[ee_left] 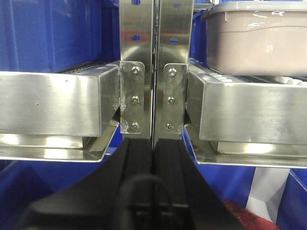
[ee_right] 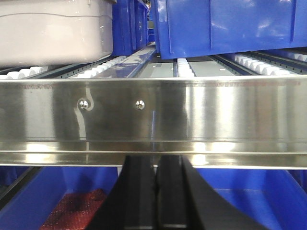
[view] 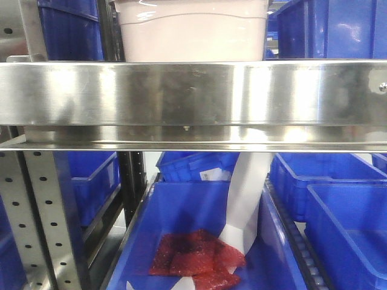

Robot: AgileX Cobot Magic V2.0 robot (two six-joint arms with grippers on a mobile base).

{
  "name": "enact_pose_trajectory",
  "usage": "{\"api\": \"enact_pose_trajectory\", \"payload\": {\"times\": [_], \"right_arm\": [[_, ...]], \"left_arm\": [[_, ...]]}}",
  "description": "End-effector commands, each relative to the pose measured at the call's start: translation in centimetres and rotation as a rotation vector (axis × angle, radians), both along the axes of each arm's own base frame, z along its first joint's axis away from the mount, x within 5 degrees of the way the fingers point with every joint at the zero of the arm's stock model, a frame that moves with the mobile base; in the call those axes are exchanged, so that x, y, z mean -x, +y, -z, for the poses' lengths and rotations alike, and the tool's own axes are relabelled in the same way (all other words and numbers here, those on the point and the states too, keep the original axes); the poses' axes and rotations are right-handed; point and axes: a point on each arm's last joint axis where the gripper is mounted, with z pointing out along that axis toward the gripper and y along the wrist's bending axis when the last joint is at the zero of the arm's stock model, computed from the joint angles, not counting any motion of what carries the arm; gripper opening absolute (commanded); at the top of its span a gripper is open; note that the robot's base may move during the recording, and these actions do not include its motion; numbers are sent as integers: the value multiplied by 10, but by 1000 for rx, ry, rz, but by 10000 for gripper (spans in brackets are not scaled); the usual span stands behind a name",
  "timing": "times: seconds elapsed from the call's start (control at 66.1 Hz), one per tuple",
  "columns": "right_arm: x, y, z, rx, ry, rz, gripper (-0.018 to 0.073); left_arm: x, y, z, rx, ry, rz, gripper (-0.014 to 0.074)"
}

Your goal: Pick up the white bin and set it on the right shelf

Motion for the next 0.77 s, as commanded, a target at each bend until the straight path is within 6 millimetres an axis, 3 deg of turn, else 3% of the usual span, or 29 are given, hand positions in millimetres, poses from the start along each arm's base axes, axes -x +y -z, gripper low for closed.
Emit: {"api": "enact_pose_trajectory", "payload": {"times": [0.0, 0.757], "right_arm": [[2, 0, -9, 10, -102, 4, 56], [2, 0, -9, 10, -102, 4, 56]], "left_arm": [[1, 0, -8, 17, -88, 3, -116], [1, 0, -8, 17, -88, 3, -116]]}}
